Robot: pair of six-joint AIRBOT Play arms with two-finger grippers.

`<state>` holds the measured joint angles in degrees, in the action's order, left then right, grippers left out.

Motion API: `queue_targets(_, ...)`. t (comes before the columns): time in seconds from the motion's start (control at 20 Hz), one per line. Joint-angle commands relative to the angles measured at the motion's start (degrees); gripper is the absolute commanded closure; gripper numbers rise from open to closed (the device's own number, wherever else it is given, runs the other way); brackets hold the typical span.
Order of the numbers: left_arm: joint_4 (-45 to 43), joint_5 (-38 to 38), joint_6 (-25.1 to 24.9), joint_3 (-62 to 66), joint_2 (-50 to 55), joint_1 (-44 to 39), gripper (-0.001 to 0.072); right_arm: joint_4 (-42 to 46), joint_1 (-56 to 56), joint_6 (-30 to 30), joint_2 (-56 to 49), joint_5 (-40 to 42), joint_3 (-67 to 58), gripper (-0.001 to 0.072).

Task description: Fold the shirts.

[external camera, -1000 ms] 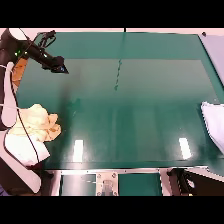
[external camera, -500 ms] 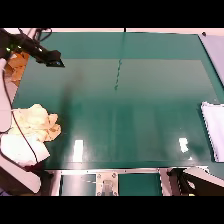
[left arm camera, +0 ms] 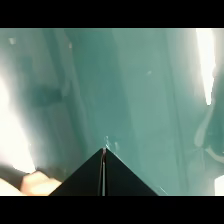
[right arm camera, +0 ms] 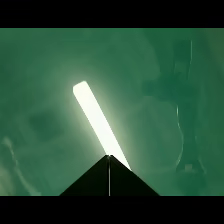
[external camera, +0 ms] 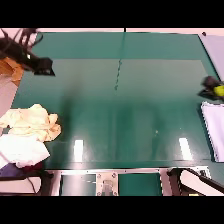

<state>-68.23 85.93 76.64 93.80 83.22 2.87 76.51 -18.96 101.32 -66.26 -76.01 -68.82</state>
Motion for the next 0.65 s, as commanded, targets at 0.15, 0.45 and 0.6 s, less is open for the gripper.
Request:
queue_targets(0.15, -0.3, -7.0, 1.5, -24.9, -13.7, 0.0, 0.0685, -1.1, 24.5, 0.2, 0.2, 12.7, 9.7, 0.0697)
queue_targets(0.45, -0.4, -8.1, 1.3, -25.7, -13.8, 0.0, 0.0683, -1.1, 30.6, 0.3, 0.2, 12.4, 9.7, 0.0697)
queue_targets(0.6, -0.4, -7.3, 1.4, -25.7, -13.8, 0.0, 0.0683, -1.1, 30.7, 0.3, 0.2, 12.4, 9.7, 0.0697)
